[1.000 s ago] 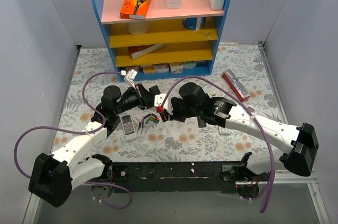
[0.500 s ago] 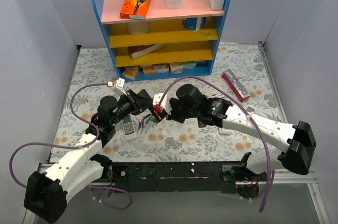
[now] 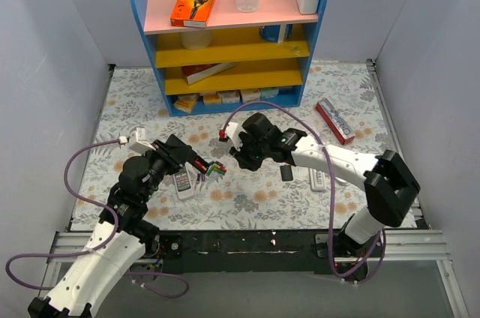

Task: Load the batteries into the remote control
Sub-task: Pick up the battery from the center of the board.

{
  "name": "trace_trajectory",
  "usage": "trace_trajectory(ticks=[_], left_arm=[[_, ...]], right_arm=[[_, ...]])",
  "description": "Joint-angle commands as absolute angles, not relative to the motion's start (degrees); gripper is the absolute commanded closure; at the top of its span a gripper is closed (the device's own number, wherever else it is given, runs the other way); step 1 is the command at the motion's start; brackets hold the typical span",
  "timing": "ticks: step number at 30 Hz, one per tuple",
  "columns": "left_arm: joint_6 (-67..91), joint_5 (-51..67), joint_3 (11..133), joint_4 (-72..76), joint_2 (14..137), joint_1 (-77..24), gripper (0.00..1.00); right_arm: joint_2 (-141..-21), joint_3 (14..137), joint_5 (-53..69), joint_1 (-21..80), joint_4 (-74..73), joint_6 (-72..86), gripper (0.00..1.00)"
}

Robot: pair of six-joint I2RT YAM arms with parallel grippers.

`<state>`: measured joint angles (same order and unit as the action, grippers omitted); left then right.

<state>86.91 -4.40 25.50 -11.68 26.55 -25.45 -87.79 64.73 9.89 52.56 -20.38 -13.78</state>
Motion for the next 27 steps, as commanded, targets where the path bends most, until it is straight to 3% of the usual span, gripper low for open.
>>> trace_trajectory(ticks=[1, 8, 27], left_arm=[[84.3, -7.6, 27.2, -16.7, 23.6, -25.3, 1.00], [83.0, -8.7, 30.4, -22.0, 21.5, -25.2, 1.00], [81.9, -9.0, 33.7, -25.0, 21.2, -25.3, 1.00]], right_arm=[[-93.2, 68.2, 8.8, 52.6, -18.2, -8.8, 0.73], [-102.2, 70.7, 8.3, 52.9, -16.4, -6.1, 0.73], [-110.2, 74.9, 4.7, 55.0, -10.7, -0.4, 0.71]])
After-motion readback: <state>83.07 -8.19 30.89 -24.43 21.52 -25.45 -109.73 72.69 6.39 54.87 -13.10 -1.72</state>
